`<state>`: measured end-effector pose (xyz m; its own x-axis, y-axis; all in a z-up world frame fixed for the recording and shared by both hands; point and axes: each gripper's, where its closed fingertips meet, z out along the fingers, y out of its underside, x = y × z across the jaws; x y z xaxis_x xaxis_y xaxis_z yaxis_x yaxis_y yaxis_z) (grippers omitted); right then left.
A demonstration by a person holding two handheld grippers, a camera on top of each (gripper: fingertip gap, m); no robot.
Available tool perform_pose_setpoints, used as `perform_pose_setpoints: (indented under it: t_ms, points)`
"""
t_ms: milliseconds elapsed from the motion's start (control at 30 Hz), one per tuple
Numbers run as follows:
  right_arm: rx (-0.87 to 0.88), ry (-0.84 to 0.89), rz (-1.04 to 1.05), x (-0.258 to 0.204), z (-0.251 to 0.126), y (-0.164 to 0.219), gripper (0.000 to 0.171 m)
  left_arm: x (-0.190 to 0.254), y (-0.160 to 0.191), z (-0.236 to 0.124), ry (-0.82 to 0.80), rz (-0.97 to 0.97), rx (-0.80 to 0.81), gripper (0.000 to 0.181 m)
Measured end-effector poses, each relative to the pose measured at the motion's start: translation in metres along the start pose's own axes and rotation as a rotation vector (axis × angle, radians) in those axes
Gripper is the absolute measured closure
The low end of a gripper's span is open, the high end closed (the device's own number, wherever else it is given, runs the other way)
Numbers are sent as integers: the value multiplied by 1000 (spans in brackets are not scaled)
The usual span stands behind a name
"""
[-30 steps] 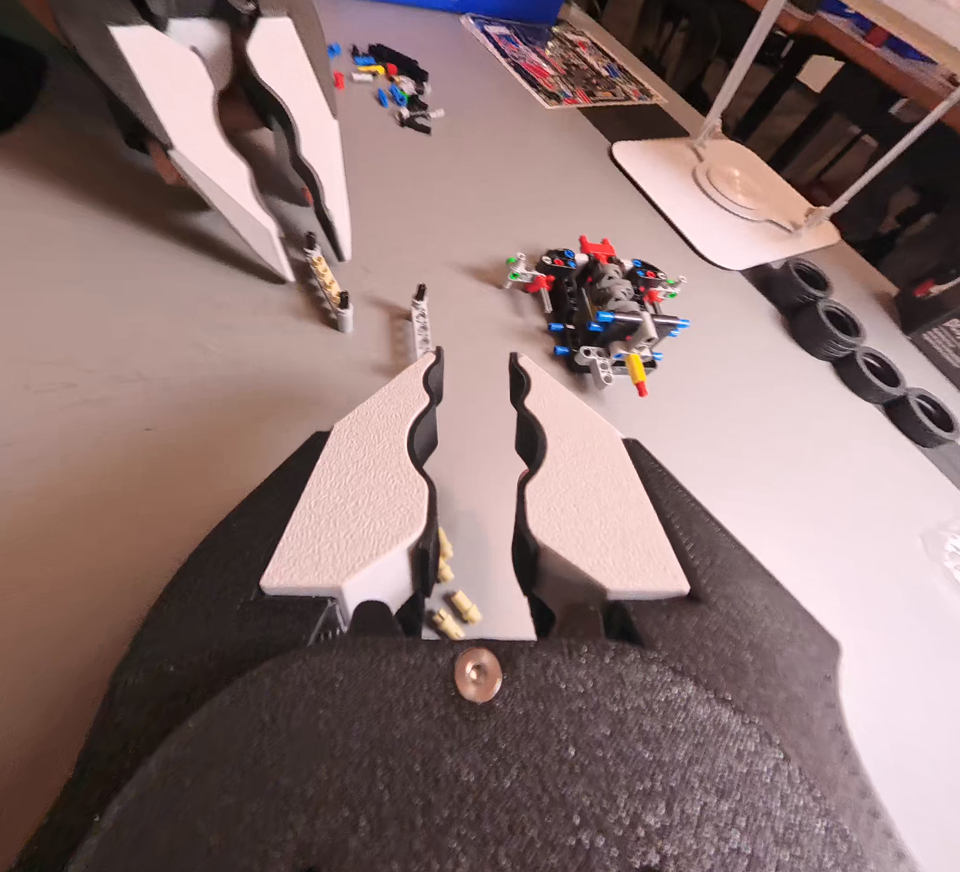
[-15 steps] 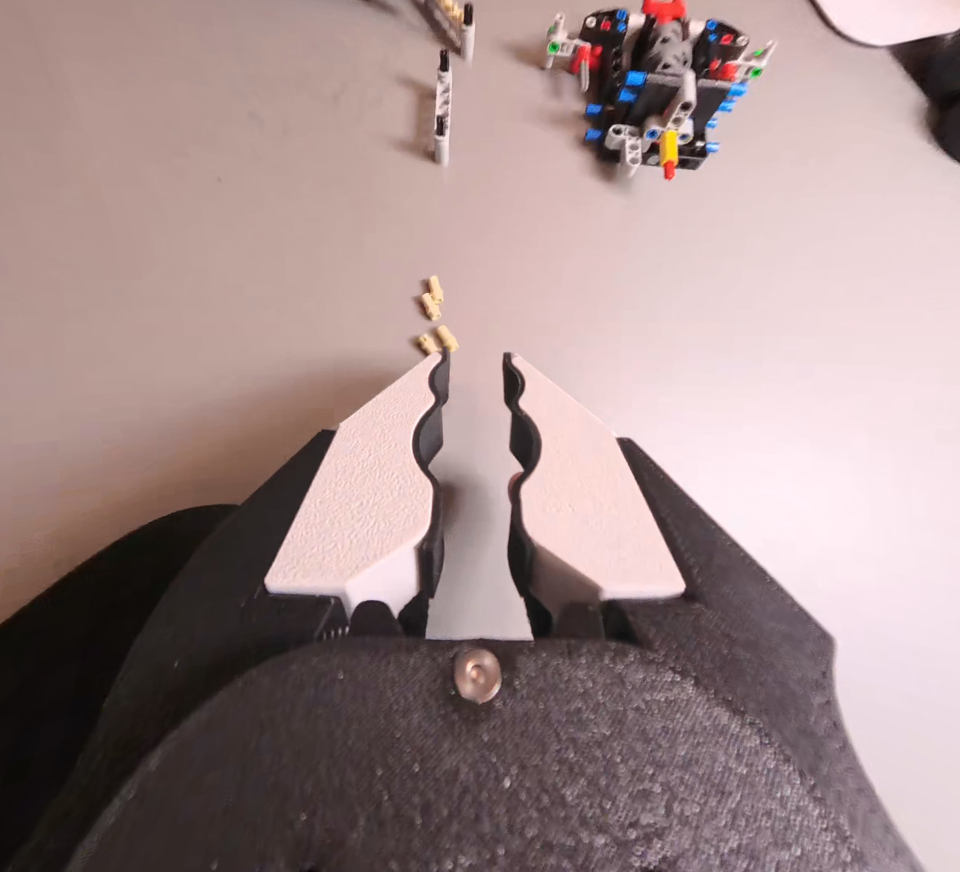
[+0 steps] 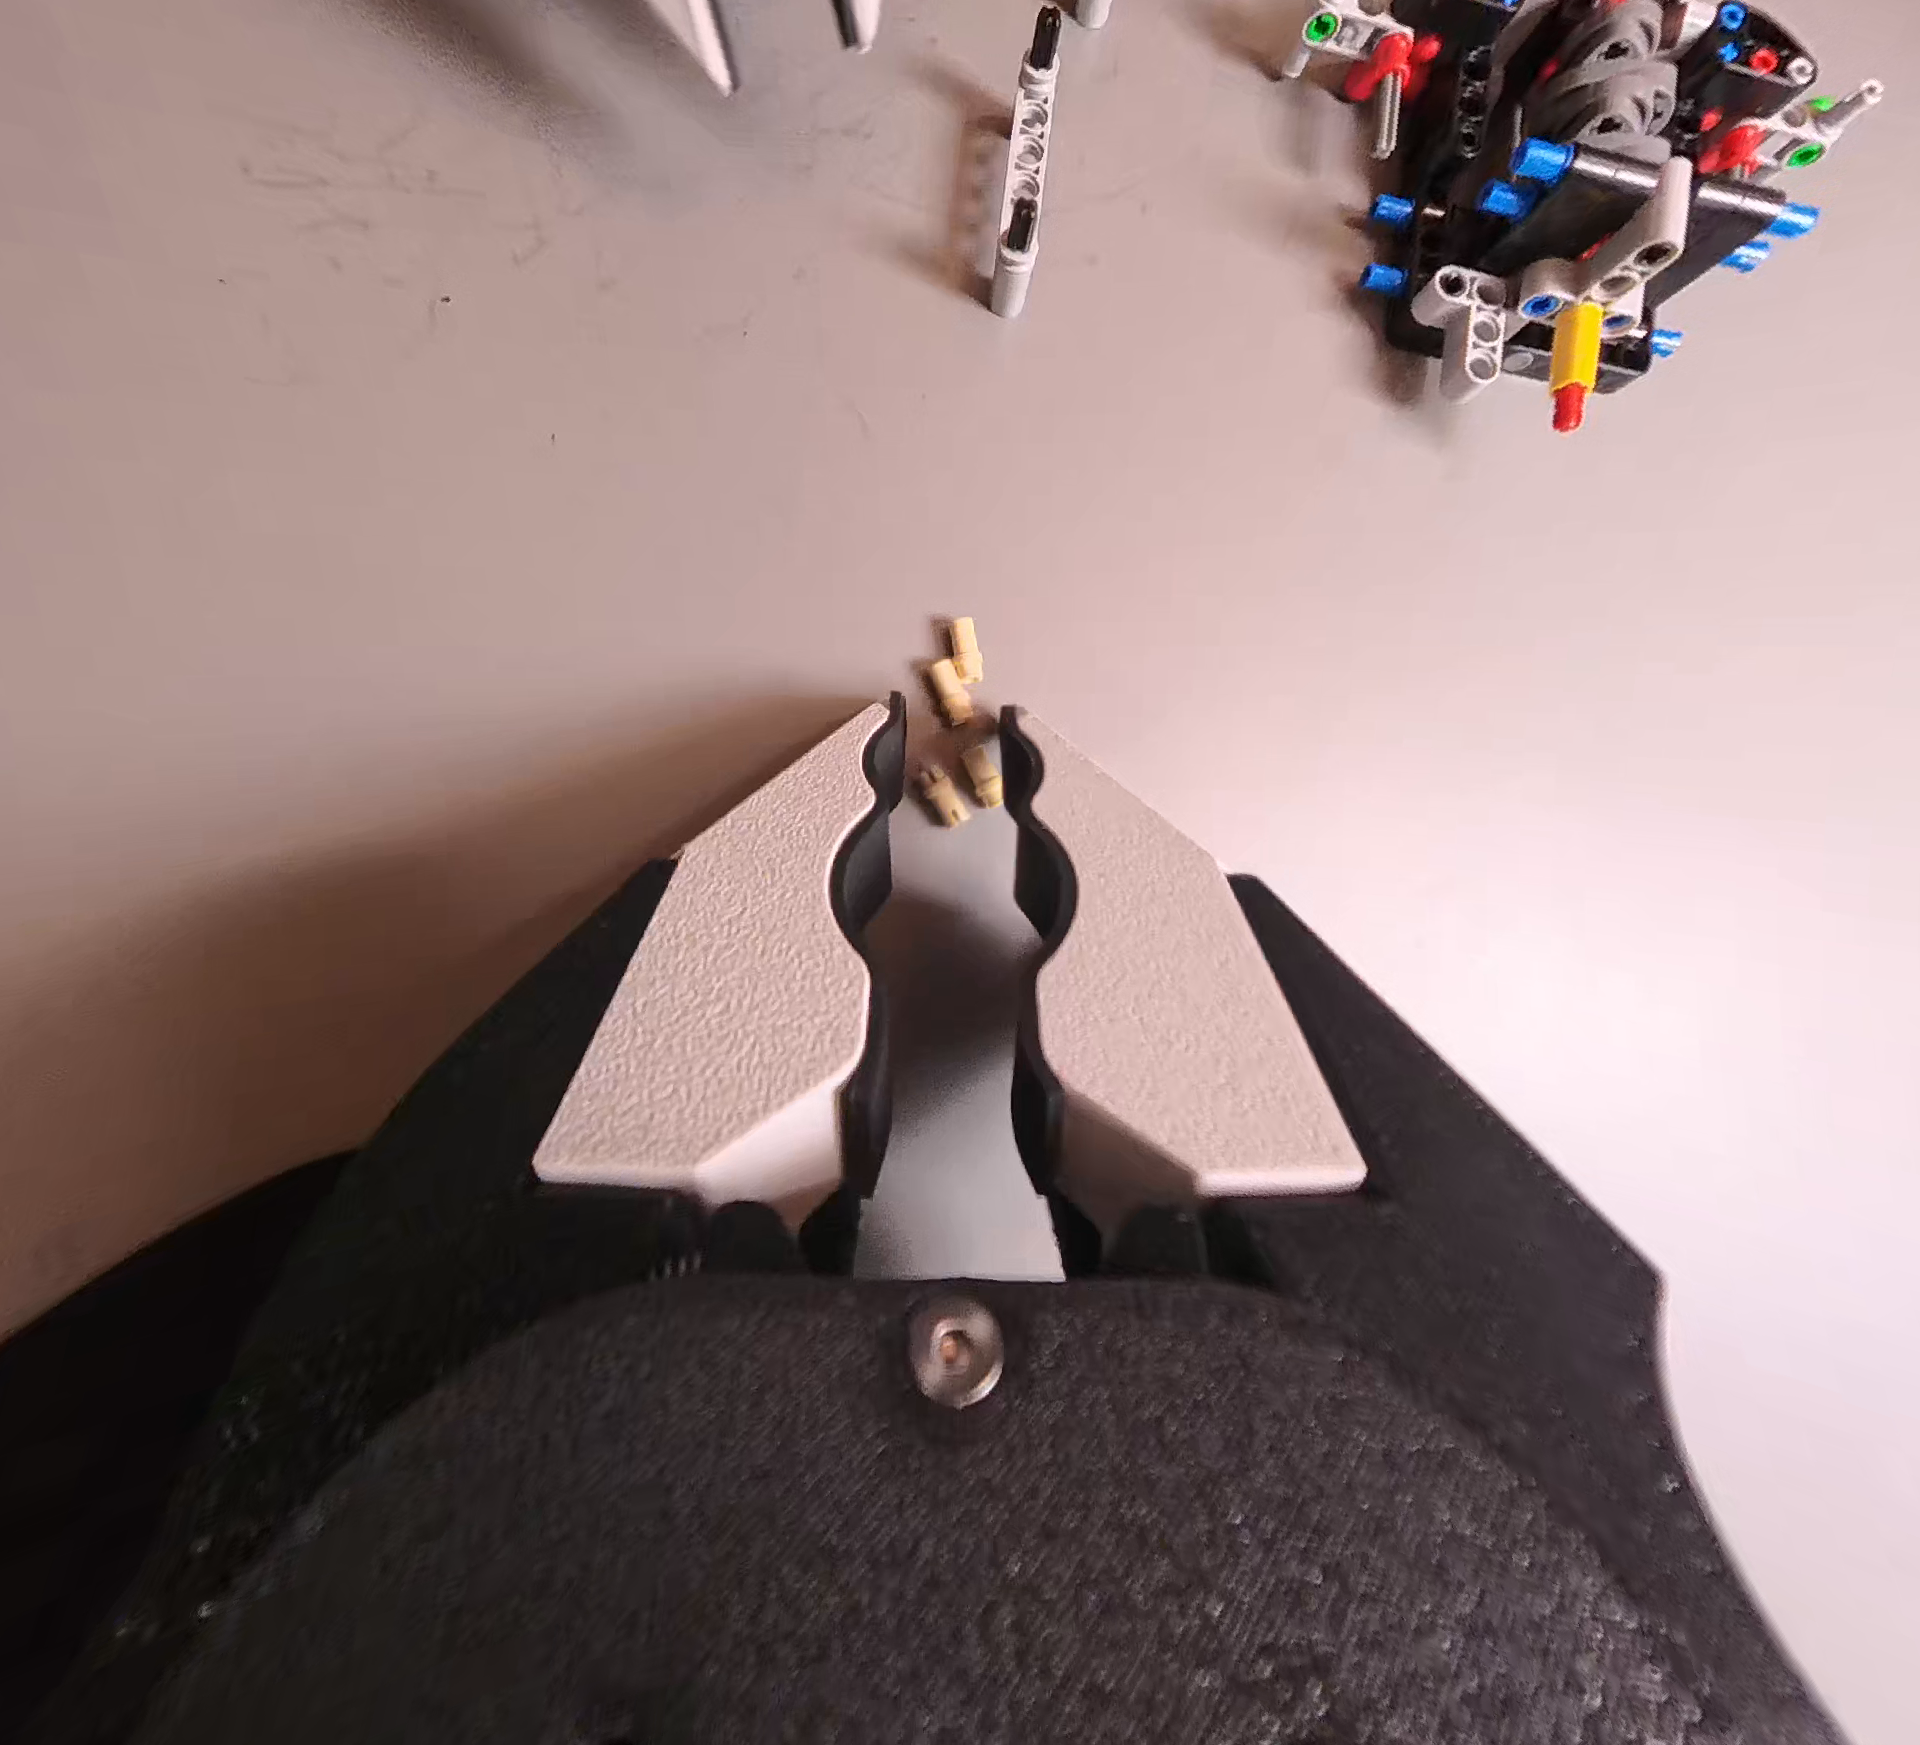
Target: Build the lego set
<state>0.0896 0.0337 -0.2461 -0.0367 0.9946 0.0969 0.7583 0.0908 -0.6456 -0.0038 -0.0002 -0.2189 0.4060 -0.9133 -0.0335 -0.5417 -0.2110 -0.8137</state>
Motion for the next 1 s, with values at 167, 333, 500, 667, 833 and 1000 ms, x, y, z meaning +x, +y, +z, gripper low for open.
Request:
perform_pose_setpoints:
  t_ms: [167,333,500,667,833,1000]
  points:
    - [12,-1,-35,-4,3,-3,169,12,-11,8,54,-107,60,164]
    - [216,-27,-89,-19,-10,-44,170,20,-30,13,148,-310,170,162]
    - [352,32,-218,-35,-12,-81,169,27,-46,9,297,-511,280,159]
    - [374,43,-256,-42,-5,-90,169,34,-45,3,420,-567,291,167]
    - [386,38,-258,-44,-4,-90,170,34,-42,5,431,-561,284,177]
    - [486,45,-231,-44,-13,-102,168,34,-51,-7,552,-638,367,178]
